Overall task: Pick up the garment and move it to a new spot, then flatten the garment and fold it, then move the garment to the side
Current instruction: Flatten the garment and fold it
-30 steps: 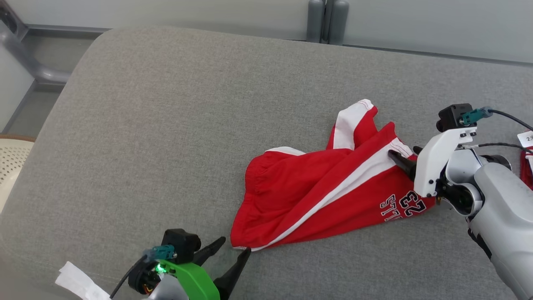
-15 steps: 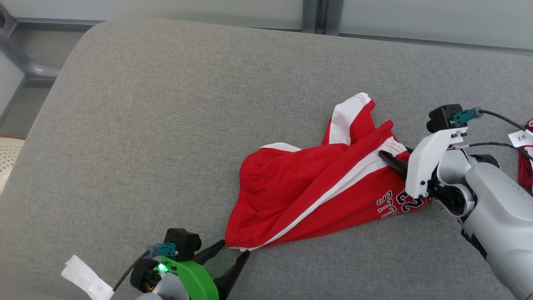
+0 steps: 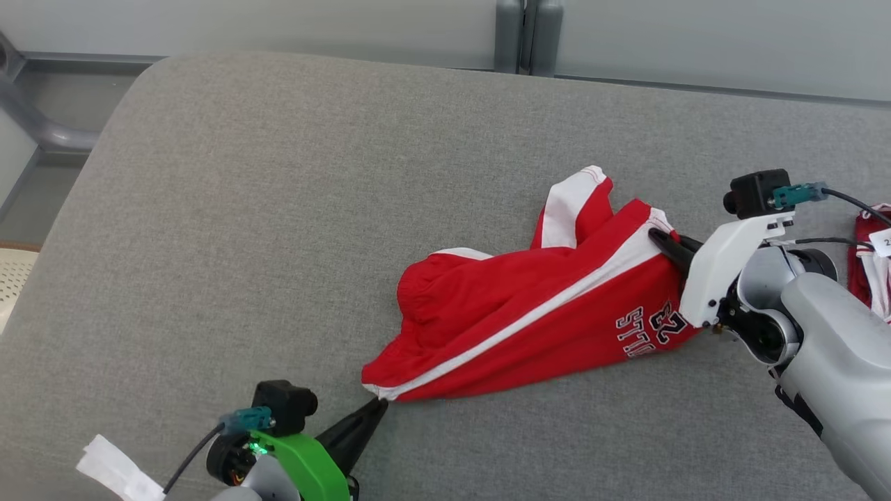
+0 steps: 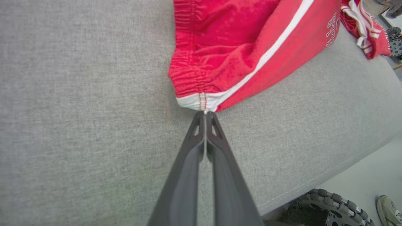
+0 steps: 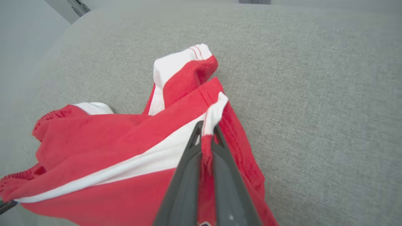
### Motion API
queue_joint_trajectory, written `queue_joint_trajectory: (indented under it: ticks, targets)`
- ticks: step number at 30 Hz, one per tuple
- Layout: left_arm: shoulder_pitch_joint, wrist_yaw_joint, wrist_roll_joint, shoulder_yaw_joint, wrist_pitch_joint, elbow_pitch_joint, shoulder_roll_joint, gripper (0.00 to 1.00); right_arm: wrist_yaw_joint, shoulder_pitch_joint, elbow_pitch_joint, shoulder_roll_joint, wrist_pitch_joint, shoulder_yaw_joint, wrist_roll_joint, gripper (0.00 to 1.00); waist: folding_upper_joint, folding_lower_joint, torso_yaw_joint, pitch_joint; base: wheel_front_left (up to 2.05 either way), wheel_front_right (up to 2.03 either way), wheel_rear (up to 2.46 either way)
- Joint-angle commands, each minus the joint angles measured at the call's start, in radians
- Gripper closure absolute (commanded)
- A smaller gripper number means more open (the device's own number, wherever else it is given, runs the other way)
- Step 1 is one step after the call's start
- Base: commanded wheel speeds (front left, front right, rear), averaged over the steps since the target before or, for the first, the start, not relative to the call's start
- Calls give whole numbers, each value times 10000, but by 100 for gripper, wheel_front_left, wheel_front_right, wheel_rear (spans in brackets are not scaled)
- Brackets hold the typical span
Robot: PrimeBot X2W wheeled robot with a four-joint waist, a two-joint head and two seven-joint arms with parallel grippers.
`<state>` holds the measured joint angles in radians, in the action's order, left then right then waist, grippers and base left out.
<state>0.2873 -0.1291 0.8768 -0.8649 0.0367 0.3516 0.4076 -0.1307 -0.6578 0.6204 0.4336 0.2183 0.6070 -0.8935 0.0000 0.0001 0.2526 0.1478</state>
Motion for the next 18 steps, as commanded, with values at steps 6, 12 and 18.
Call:
queue_joint_trajectory:
  ticks: [6,12,18]
  targets:
    - [-126,66,246,500,599,-798,700,100,2,616,-1044,345,-1292,-251,-580,100,0,-1,-328,-483,0,0,0]
    - [218,312,344,1074,650,-1945,1398,100,2,711,-2170,540,-2284,-369,-839,100,0,-1,-952,-434,0,0,0]
    - [1252,513,168,1562,195,-2321,1915,100,2,165,-2634,531,-3281,-403,-714,100,0,-1,-1471,10,0,0,0]
